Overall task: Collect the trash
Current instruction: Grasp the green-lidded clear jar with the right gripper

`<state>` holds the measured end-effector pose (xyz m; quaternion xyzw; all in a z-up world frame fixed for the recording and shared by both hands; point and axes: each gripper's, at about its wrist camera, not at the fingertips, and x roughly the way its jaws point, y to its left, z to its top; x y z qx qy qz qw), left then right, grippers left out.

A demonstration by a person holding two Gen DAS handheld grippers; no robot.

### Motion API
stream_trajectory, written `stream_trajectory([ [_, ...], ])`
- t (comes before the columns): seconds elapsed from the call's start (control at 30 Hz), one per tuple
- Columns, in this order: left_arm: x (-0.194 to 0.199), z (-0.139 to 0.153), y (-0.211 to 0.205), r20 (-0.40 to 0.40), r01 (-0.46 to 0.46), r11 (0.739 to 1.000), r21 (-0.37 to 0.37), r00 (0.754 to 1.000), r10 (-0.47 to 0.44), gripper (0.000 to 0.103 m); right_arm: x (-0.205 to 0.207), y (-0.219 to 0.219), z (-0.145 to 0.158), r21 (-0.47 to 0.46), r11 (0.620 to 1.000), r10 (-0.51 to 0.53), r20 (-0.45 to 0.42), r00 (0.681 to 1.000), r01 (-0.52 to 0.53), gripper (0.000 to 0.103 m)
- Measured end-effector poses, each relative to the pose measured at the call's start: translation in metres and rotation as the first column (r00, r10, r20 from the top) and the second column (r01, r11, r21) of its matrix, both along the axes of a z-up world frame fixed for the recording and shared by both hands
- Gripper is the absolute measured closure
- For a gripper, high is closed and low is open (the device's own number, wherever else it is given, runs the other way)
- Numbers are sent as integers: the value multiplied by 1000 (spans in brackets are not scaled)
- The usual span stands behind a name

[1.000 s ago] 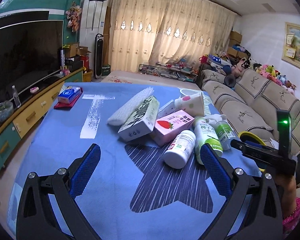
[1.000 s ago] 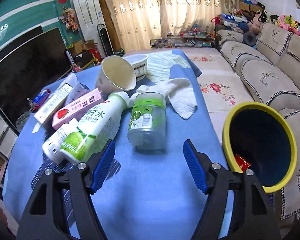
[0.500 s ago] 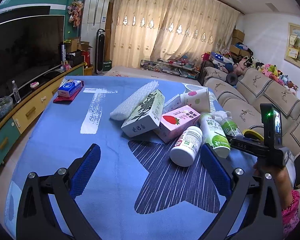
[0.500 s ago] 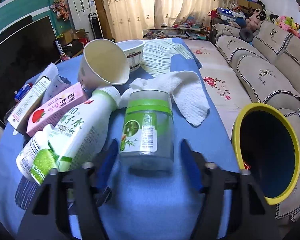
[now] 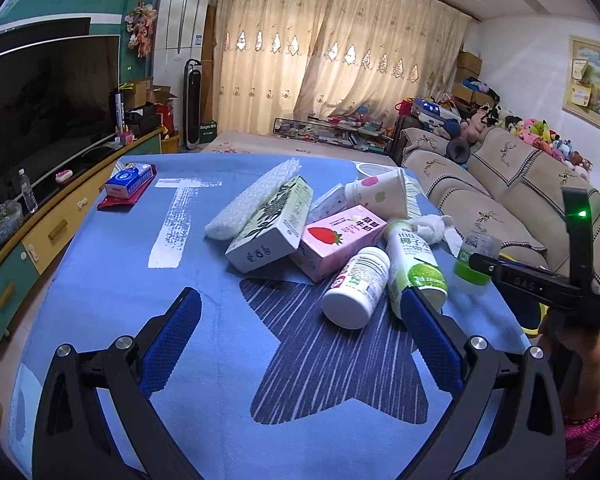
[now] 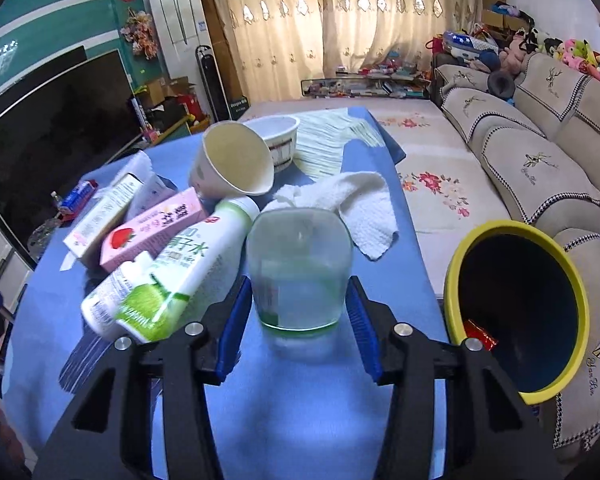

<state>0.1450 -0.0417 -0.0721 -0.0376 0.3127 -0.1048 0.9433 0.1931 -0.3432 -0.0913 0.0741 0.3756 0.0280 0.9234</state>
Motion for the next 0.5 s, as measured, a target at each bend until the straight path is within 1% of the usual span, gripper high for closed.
stream_trajectory([
  [0.1,-3,2,-3,5,4,1000,7,1000,-4,5,-11,-1,6,12,1000,15,10,1000,-15,57],
  [0.23,-5,3,-7,6,11,1000,14,1000,-11,5,-24,-4,9,55,998,40,11,999,-40,57],
  [0.5,-4,1,-17,-6,29,999,28,1000,-29,5,-30,-11,6,99,993,57,4,998,-58,57],
])
